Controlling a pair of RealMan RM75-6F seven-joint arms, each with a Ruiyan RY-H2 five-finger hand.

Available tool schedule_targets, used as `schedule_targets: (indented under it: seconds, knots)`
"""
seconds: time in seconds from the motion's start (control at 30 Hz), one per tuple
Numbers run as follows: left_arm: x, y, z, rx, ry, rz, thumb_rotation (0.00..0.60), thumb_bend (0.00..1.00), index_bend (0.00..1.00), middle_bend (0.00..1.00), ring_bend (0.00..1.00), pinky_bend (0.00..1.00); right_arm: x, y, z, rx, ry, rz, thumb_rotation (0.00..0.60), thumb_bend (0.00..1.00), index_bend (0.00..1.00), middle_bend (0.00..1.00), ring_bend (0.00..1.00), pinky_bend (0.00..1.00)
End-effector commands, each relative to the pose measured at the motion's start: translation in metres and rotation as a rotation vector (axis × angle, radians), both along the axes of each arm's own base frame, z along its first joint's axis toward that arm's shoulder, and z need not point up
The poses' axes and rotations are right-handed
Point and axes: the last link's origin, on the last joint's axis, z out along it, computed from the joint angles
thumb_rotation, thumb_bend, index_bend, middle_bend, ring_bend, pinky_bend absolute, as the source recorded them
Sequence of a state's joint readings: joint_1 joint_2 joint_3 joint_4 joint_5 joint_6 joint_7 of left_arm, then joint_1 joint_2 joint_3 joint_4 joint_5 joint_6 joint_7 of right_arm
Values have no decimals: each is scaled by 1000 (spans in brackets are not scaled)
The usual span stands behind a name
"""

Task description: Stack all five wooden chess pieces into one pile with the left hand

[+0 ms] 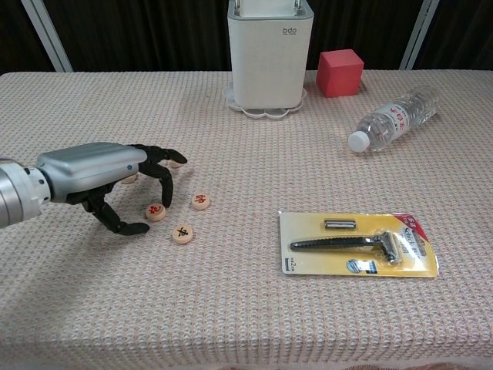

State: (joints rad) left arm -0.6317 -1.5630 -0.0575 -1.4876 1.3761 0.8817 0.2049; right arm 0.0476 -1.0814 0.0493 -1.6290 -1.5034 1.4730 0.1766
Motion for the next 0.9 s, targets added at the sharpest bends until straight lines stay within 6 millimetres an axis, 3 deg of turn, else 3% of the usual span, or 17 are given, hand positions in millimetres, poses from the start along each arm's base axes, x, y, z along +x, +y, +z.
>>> schedule_targets:
  seconds: [0.03, 0.53, 0.9]
  knots:
    - [-1, 1, 0, 8, -3, 2, 600, 283, 468, 42, 0, 0, -1, 0, 0, 0, 1, -3, 600, 153, 0, 0, 0, 0]
    - [-1, 2, -6, 19, -15, 11, 600, 286, 514, 56, 0, 0, -4, 1, 1, 0, -2, -13, 600, 153, 0, 0, 0, 0]
    - [0, 16, 12, 76, -25, 16, 600, 286, 539, 66, 0, 0, -5, 1, 1, -2, -4, -15, 600, 153, 0, 0, 0, 0]
